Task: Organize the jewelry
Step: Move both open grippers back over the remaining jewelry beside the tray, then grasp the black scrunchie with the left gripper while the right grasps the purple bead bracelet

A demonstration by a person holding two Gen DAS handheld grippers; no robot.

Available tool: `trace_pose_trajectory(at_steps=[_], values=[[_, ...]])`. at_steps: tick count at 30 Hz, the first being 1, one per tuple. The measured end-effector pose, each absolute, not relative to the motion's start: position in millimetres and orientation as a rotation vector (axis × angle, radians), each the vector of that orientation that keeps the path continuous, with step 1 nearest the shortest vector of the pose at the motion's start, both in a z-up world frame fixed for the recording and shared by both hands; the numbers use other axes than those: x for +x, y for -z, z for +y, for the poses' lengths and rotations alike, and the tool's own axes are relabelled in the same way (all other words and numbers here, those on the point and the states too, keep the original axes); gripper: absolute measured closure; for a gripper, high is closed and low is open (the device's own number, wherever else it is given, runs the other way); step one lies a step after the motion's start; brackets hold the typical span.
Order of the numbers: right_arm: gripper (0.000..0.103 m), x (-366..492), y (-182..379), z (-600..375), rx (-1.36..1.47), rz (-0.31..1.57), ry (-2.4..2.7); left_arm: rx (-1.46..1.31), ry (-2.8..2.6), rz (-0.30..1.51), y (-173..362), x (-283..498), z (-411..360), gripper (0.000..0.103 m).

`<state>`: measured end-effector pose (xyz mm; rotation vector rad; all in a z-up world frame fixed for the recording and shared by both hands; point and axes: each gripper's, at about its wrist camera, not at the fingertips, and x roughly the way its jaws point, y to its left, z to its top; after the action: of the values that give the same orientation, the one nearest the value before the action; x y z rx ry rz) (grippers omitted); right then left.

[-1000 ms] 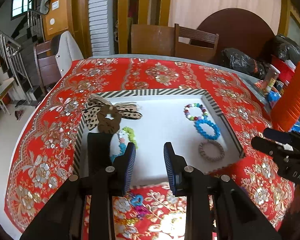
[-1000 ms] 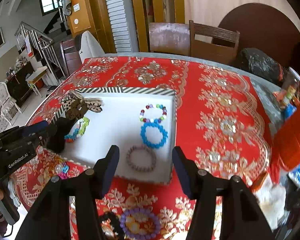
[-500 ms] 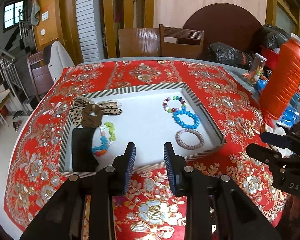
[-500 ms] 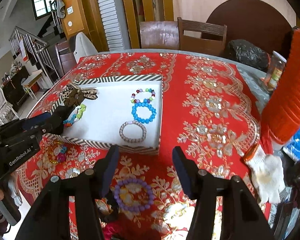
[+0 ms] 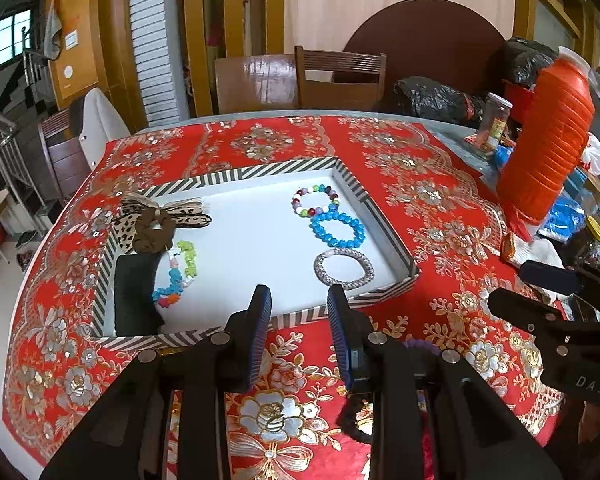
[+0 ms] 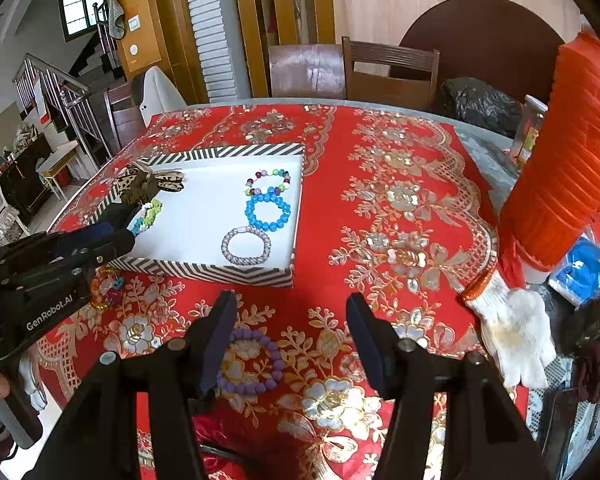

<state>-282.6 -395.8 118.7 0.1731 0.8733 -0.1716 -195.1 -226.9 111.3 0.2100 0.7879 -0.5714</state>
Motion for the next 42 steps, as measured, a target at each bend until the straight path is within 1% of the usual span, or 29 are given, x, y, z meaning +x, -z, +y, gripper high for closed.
trace_pose_trajectory(at_steps=[6, 12, 25, 42], values=[[0.043, -288, -117, -400, 0.163, 0.883, 0.18, 0.177, 0.581, 0.822, -110, -191, -220, 0.075], [0.043, -290, -102, -408, 0.163, 0.932, 0.177, 0.132, 0.607, 0.882, -105, -184, -205, 0.075], [0.043, -280, -80, -403, 0.164, 0.975, 0.147, 0.189, 0.646, 0.969, -75, -204, -210, 0.075], [0.043, -274, -70, -393, 0.162, 0.994, 0.11, 0.203, 0.647, 0.985, -72, -213, -208, 0.075]])
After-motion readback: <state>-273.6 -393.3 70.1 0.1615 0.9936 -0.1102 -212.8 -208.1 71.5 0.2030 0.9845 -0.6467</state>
